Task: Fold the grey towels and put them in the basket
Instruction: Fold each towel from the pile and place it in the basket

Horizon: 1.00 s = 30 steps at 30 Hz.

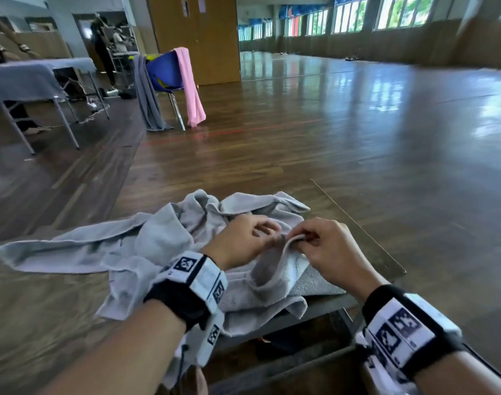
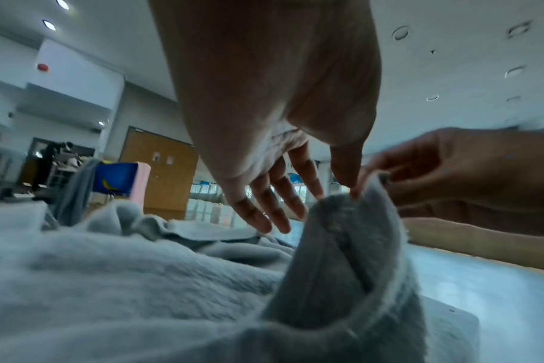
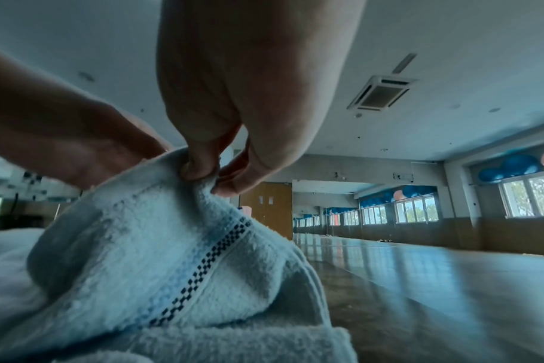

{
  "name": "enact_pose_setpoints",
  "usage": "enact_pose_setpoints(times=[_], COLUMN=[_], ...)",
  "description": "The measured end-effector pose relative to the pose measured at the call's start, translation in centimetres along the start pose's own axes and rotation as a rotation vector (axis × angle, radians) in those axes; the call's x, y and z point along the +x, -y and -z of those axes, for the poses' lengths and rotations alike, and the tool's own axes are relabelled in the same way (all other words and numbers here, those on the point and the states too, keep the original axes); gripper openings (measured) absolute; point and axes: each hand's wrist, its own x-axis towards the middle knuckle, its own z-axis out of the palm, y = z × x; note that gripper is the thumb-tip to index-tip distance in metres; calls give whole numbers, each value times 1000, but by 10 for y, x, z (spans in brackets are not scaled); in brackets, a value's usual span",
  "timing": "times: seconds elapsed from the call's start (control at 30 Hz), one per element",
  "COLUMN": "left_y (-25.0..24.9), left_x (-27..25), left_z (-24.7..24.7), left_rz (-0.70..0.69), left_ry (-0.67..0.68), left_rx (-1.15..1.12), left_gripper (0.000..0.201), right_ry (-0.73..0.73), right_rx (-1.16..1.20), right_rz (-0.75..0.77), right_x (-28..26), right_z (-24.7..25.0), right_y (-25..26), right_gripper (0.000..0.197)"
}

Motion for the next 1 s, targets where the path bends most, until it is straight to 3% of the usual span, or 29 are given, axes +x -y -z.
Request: enact_pose_setpoints(times=[0.13,0.27,0.37,0.5,0.63,1.0], left_y=[10,16,14,12,4,-3], left_x=[15,24,36,49,58,61], left_z=[-20,-18,-16,-16,-17,-27], left_rz=[-65,-76,-31,14,21,-82], left_ry=[-61,-13,-140,-286,-206,-87], left_rx=[-122,-128,-39,-47,-111,-164], left_gripper=[23,19,24,11,8,6], right_ry=[-99,-102,-137,-162,-189,-257], right_rx=[77,138,179,179,239,230], right_rz=[-49,-84,-125,-170,-194,-192], right_x=[5,12,22,30,35,35], right_z=[-8,-2,2,4,5,6], right_y=[-4,-12,-18,-28,-32,-34], right_gripper=[17,18,16,16,26,18])
